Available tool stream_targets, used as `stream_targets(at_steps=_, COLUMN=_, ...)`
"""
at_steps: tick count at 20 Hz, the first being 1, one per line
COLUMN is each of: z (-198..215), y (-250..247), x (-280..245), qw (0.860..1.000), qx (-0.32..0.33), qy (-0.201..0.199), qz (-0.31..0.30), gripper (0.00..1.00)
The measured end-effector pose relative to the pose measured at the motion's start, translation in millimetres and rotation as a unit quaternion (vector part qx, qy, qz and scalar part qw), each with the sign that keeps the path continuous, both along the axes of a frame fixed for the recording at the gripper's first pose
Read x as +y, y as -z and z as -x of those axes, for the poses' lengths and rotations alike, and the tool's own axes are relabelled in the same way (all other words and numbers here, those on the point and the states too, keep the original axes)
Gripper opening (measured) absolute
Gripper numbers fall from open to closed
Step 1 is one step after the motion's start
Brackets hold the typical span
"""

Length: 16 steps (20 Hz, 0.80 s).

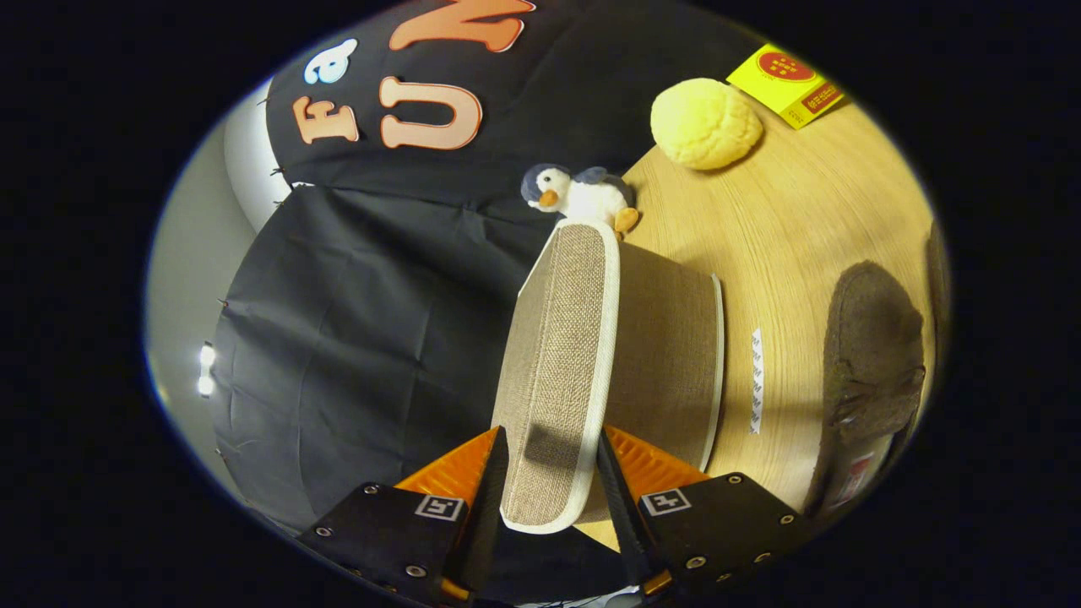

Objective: Open the storage box then place both shoes into the box .Put the left shoe in first, then the right shoe, with the right side of both shoes facing outward in a uniform manner.

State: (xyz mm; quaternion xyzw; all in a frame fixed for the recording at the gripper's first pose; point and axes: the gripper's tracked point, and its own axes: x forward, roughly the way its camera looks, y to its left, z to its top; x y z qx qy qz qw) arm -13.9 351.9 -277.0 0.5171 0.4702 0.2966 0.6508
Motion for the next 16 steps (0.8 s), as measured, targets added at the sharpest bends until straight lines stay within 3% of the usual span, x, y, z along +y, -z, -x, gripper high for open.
stream_targets(at_steps=5, z=-19.7, y=-32.5, x=-12.3, qw=0.999, qx=-0.017, qy=0.023, qz=-0.028, gripper=0.61)
stream_targets(at_steps=9, z=-14.5, y=-24.3, x=-0.9, qw=1.0, qx=-0.002, qy=-0.015, qz=-0.001, gripper=0.61)
stream_targets(at_steps=10, z=-12.8, y=-15.4, x=0.6, qw=1.0, qx=0.006, qy=-0.019, qz=0.014, gripper=0.56)
stream_targets(at_steps=11, z=-14.3, y=-11.4, x=2.9, qw=0.999, qx=0.006, qy=-0.02, qz=0.027, gripper=0.39)
stream_targets(at_steps=14, z=-11.4, y=8.2, x=1.2, qw=0.997, qx=0.009, qy=-0.025, qz=0.074, gripper=0.22)
stream_targets(at_steps=16, z=-8.7, y=4.1, x=5.0, qw=0.997, qx=0.023, qy=-0.029, qz=0.069, gripper=0.11)
